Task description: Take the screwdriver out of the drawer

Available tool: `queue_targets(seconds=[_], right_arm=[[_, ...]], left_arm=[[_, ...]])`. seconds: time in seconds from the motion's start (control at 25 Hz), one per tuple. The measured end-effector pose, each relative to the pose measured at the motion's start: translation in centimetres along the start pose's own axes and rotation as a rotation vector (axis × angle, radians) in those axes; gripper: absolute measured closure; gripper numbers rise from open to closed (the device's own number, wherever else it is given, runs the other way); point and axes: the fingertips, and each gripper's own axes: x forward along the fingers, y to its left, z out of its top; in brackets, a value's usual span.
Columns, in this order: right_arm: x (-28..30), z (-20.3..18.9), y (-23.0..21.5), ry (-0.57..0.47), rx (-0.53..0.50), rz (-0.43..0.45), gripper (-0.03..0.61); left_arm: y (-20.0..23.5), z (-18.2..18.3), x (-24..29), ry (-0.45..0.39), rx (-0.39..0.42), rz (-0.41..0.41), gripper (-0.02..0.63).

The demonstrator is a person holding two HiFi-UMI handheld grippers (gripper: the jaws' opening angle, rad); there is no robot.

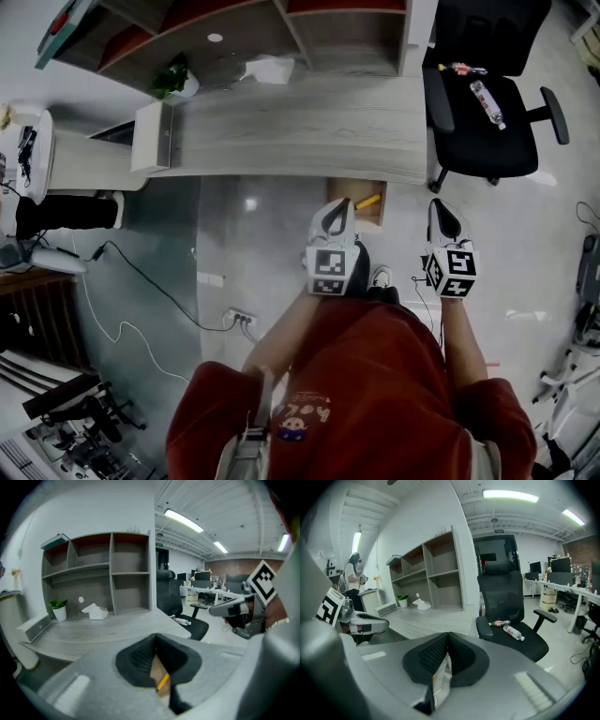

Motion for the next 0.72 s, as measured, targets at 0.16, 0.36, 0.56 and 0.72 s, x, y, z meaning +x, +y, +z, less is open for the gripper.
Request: queue_targets(seconds=[0.16,0.36,0.56,0.72], right_arm=[[1.4,-1.2,0.9,0.029,0.003,0.005,0.578],[2.3,-2.0,1.6,0.045,0.011,0.002,0.578],[3.2,-2.6,1.8,0.060,0.004,-0.002,0.578],[3.6,-3.3,1.9,0.075,0.009,-0.004,0.578]], left_arm=[[0.7,-0.9,0.9,0.020,0.002,-0.025,0.615],[1.1,-2.2,2.1,0.047,0.010,-0.046,0.615],[1.0,-3.4,3.3,0.070,0.035,-0.080,0.615],[0.8,-4.9,4.0,0.103,0.053,-0.104,0.615]])
